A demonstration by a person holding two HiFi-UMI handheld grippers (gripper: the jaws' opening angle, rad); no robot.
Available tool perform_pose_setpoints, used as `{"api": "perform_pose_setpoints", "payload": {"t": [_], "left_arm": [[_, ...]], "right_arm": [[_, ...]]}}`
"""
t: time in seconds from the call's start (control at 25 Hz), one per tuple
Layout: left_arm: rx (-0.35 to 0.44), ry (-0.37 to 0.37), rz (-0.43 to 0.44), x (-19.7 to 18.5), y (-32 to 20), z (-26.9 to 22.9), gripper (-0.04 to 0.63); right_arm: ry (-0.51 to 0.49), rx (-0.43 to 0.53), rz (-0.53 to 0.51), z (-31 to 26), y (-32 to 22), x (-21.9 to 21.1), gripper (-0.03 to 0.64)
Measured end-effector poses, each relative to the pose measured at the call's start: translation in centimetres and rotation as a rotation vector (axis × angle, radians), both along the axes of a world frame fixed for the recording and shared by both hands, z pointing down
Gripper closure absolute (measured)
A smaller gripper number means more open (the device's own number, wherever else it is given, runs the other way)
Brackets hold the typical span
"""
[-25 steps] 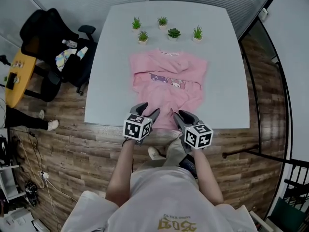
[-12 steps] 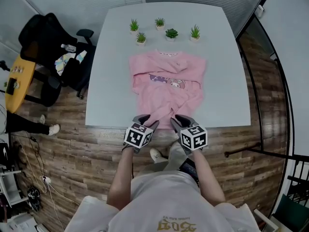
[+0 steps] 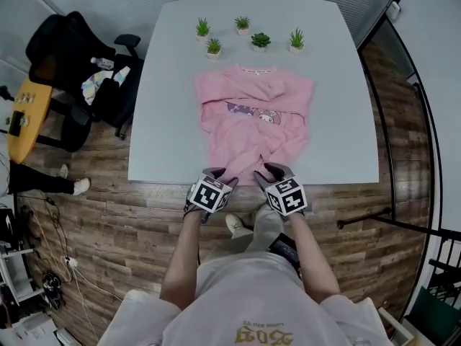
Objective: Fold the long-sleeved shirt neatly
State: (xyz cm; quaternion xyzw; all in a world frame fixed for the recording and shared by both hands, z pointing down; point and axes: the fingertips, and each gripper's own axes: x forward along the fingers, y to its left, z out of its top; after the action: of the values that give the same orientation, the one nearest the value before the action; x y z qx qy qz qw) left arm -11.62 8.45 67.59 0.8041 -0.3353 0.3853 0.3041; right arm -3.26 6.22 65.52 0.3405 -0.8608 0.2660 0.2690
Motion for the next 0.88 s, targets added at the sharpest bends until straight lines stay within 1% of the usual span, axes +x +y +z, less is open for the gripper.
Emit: {"api": "perform_pose_setpoints", "payload": {"t": [0.12,0.2,0.32,0.52,0.56,0.64,0.76,0.84,0.88], "left_arm": [[-0.003,-0.013,0.007,0.1,-0.2,0.6,0.394],[0.000,-0.023,0.001,0.0,-0.3,0.9,0.410],[0.014,-0.040,-0.015,-0.5,-0.9,0.9,0.459],[0.060,-0.078,-0.028,-0.9,-1.2,1.3,0.536],[0.072,-0.087,-0.031,-1.0,-1.2,1.3,0.548],[0.094,-0.100,-0.036,-1.2,-1.2,1.3,0.578],[0.094,-0.107,-0.015,-1.1,-0.8,1.1,0.581],[0.068,-0.096,0.014,-0.8,-0.5,1.0,0.549],[0.051,-0.087,0.027,-0.5,-0.4,1.1,0.515]], "right_arm": [[0.049,-0.017,-0.018,1.3,0.3,0.5,0.442],[0.074,-0.029,-0.027,2.2,0.7,0.8,0.443],[0.101,-0.020,-0.040,2.6,0.9,1.0,0.446],[0.156,0.014,-0.069,2.8,1.1,0.8,0.445],[0.161,0.016,-0.063,2.8,1.2,0.9,0.449],[0.171,0.011,-0.048,2.8,1.0,1.3,0.488],[0.174,-0.011,-0.036,2.7,0.9,1.6,0.524],[0.170,-0.019,-0.034,2.8,0.7,1.4,0.569],[0.166,-0.023,-0.030,2.9,0.5,1.3,0.571]]}}
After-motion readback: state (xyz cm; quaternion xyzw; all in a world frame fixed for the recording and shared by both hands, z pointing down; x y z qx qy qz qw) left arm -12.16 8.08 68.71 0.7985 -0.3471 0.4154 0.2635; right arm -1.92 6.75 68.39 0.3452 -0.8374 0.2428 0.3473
